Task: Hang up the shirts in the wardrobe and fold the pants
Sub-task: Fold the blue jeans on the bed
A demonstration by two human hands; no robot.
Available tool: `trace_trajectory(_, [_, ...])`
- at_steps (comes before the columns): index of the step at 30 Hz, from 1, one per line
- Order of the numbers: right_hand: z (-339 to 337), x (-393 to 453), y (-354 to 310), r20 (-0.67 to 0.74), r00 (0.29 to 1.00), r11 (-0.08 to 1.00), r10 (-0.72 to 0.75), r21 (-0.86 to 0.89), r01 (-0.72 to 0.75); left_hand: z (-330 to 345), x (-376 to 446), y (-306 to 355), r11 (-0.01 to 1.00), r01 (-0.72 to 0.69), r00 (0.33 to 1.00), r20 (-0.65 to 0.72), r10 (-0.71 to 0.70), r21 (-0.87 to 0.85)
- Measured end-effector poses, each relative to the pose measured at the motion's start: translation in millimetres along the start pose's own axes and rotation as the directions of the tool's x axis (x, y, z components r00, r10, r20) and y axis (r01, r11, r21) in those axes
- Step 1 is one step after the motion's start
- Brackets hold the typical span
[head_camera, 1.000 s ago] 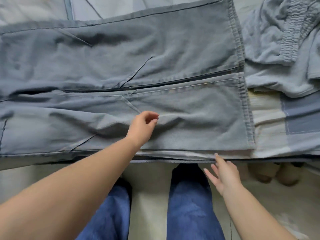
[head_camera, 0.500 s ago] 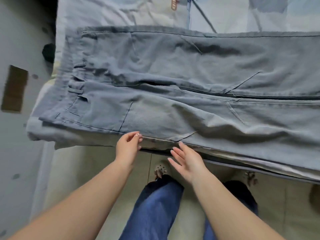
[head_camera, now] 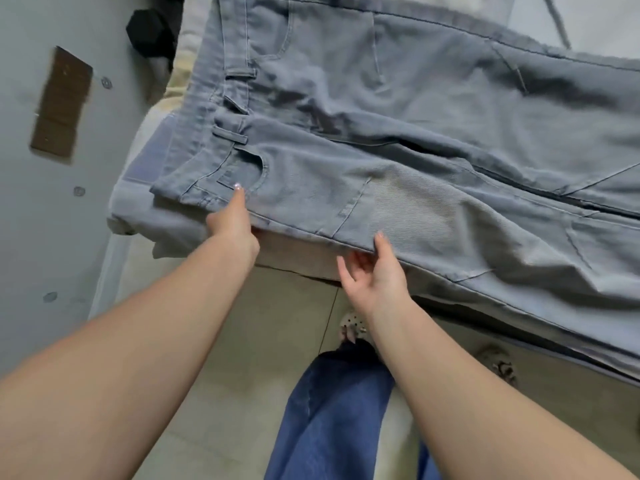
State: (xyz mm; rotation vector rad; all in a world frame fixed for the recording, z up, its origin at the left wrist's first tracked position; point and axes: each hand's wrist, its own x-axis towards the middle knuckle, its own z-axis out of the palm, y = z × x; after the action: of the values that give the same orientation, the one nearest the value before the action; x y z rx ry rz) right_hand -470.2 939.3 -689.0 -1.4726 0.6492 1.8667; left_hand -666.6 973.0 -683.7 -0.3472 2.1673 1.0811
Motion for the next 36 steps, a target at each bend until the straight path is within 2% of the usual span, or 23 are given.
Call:
trace_trajectory(1, [-0.7, -0.3, 1.4, -0.011, 1.0, 1.0, -0.021, -0.016, 0.021, -3.0, 7.3, 3.7, 1.0, -0.027, 0.999, -0.033, 0.027, -0.005])
trace_trajectory(4, [-19.3, -5.1, 16.2, -0.083, 0.996, 0.967, -0.023, -0.255, 0.001, -28.6, 13.7, -2.5, 0.998, -0.055, 0.989, -0.136, 0.056, 0.011])
trace_trajectory(6, [-31.6, -15.4, 26.4, -0.093, 0.996, 0.951, -0.002, -0.309, -0.027, -48.8, 11.7, -14.0, 0.999, -0.05, 0.99, -0.133, 0.05, 0.003])
trace_trajectory(9, [-33.3, -29.1, 26.5, -0.062, 0.998, 0.972, 0.006, -0.232, -0.02, -56.7, 9.0, -12.1, 0.996, -0.078, 0.992, -0.102, 0.073, -0.042])
trace_trajectory(14, [-14.5, -41.9, 5.6, 0.006, 0.999, 0.981, -0.037, -0.189, 0.038, -42.4, 4.8, 32.0, 0.999, -0.021, 0.992, -0.124, 0.014, -0.05])
trace_trajectory(20, [8.9, -55.0, -26.1, 0.073, 0.991, 0.984, -0.112, -0.133, 0.121, -37.0, -6.5, 68.8, 0.987, -0.152, 0.973, -0.184, 0.14, -0.052])
trace_trajectory(23, [29.2, -63.7, -61.1, 0.094, 0.975, 0.969, -0.2, -0.131, 0.211, -26.2, -22.3, 85.6, 0.966, -0.132, 0.987, -0.116, 0.108, -0.222])
trace_trajectory(26, [59.4, -64.9, -101.2, 0.146, 0.948, 0.937, -0.283, -0.17, 0.306, -0.4, -42.9, 111.4, 0.892, -0.053, 0.998, 0.013, 0.066, -0.45])
trace_trajectory(28, [84.3, -61.1, -128.0, 0.165, 0.919, 0.898, -0.358, -0.207, 0.387, 25.6, -52.8, 132.4, 0.846, -0.016, 0.993, 0.091, 0.076, -0.533])
trace_trajectory(31, [115.6, -50.6, -159.7, 0.149, 0.874, 0.835, -0.462, -0.26, 0.486, 62.2, -55.7, 161.6, 0.827, 0.01, 0.986, 0.143, 0.086, -0.562])
trace_trajectory(36, [175.3, -9.1, -201.1, 0.108, 0.805, 0.75, -0.583, -0.309, 0.585, 126.9, -22.3, 201.9, 0.896, -0.009, 0.958, 0.254, 0.135, -0.444])
